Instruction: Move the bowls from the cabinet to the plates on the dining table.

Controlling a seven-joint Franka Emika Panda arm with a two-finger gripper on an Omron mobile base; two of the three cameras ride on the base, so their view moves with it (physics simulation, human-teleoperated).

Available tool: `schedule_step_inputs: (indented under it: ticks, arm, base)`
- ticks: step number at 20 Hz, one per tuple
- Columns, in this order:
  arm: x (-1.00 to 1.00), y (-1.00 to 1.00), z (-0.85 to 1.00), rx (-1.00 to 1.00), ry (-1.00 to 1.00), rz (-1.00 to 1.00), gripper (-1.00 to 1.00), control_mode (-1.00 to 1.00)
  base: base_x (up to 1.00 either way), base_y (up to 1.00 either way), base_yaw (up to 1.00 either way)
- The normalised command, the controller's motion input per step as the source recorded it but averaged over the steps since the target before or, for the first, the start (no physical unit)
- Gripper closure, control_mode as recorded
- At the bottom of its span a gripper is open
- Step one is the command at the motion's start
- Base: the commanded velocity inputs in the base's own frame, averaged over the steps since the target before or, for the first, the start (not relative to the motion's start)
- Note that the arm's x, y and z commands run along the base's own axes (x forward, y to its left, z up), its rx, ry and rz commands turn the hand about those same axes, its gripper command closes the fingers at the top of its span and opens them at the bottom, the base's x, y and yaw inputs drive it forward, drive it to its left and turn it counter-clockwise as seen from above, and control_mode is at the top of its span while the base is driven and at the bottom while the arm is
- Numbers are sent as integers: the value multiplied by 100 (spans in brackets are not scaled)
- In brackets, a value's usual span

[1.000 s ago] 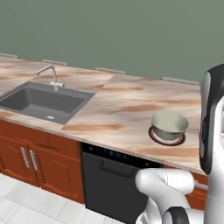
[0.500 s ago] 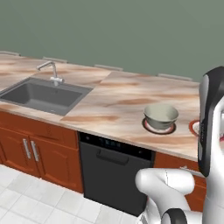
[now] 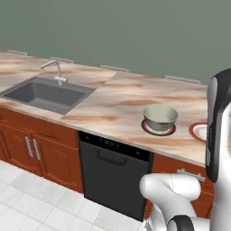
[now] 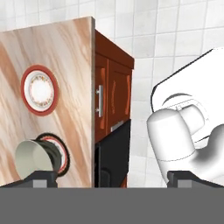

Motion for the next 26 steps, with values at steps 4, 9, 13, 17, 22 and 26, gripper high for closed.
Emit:
schedule_step_inputs:
  ticks: [4, 9, 13, 17, 22, 26]
  arm:
    - [0, 0, 0, 0, 0, 0, -100, 100]
    - [0, 0, 0, 0, 0, 0, -100, 100]
    - [0, 0, 0, 0, 0, 0, -100, 100]
    - [0, 0, 0, 0, 0, 0, -100, 100]
    - [0, 0, 0, 0, 0, 0, -100, 100]
    - [0, 0, 0, 0, 0, 0, -100, 100]
  base:
    - [-19, -20, 19]
    - [-10, -13, 22]
    - [-1, -3, 25]
    - [0, 0, 25]
    - [0, 0, 25]
    - [0, 0, 25]
